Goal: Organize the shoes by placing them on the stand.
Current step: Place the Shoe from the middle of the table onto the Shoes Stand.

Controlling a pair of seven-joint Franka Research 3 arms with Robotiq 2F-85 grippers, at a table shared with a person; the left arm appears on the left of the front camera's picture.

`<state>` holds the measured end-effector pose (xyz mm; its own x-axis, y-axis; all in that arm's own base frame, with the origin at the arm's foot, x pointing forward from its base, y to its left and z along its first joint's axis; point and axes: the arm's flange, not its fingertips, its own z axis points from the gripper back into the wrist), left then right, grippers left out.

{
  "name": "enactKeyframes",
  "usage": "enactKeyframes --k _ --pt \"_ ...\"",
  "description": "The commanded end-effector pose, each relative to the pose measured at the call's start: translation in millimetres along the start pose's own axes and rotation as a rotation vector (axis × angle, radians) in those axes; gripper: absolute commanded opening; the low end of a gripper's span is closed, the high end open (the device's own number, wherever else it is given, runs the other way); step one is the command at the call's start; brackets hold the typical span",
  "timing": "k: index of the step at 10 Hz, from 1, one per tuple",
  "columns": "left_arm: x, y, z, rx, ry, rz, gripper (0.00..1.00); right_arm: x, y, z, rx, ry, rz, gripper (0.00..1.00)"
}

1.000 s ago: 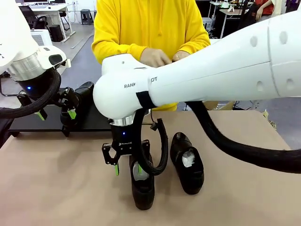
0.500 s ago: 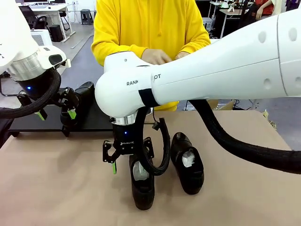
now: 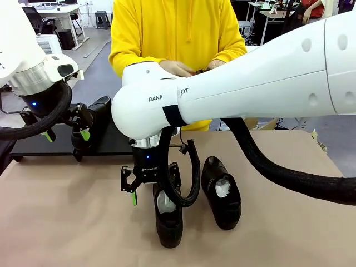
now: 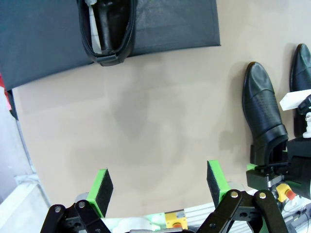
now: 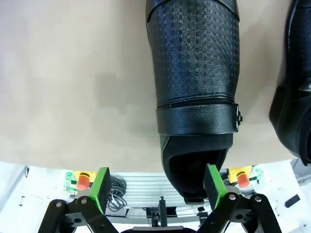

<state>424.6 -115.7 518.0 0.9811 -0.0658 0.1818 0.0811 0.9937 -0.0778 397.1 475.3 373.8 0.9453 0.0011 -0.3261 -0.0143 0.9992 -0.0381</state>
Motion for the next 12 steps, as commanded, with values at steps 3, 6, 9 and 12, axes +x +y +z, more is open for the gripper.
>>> enactKeyframes --k 3,6,9,12 --pt "1.9 2.0 1.3 -0.002 -0.002 -0.009 1.0 0.0 0.0 0.0 0.0 0.0 0.0 1.0" --pt "1.9 2.0 1.3 -0.002 -0.002 -0.009 1.0 -65.0 -61.0 71.9 -0.173 -0.185 -0.013 1.0" --pt "1.9 2.0 1.3 -0.002 -0.002 -0.009 1.0 -90.5 -185.7 87.2 -0.057 -0.304 0.026 1.0" --pt "0.5 0.5 0.3 0.0 -0.001 0.001 1.0 -94.3 -292.8 74.5 0.066 -0.301 -0.12 1.0"
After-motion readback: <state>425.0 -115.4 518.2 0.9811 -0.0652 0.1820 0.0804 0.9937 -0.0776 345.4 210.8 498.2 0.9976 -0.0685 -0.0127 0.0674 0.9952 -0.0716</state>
